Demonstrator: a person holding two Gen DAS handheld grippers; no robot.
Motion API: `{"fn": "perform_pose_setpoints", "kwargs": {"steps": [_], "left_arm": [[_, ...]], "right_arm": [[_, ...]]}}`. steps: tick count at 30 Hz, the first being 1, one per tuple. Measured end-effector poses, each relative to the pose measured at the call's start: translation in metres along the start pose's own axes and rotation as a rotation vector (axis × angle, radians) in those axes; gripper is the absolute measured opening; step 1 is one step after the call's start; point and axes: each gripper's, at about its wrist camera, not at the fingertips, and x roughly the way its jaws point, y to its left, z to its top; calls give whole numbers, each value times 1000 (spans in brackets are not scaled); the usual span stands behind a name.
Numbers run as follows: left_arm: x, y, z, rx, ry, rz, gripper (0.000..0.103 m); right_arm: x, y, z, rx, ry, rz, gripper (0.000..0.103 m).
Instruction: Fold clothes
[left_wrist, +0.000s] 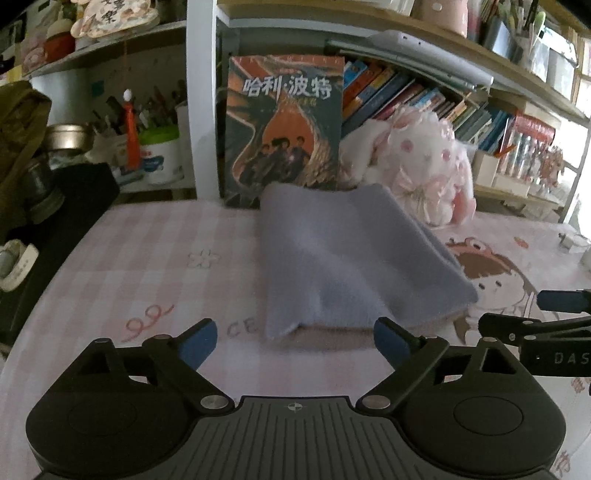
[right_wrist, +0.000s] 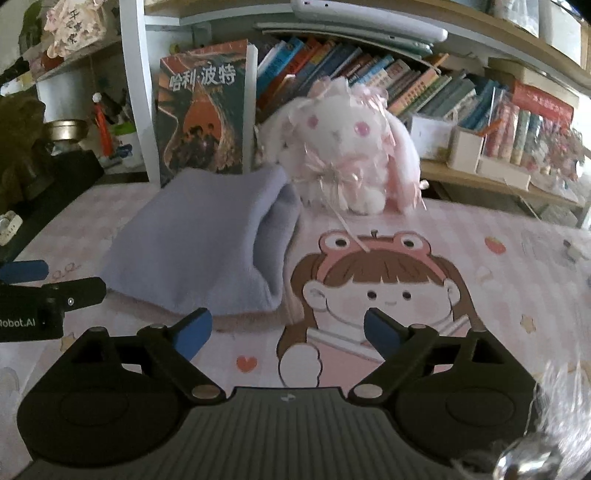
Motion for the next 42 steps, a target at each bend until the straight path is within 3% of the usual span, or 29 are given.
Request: {"fn": "perform_pose_setpoints", "kwargs": {"steps": [14,24,42], "left_arm": [[-16,-2,-29,-64,41,50,96],[-22,-11,-35,9,24,69,97],[-25,-5,-34,-22,14,40,98]], "right_arm": [[-12,12,-35,50,41,-35,93],[-17,20,-44,32,48,-33,94],[-18,17,-47,53,59,-53,94]]}}
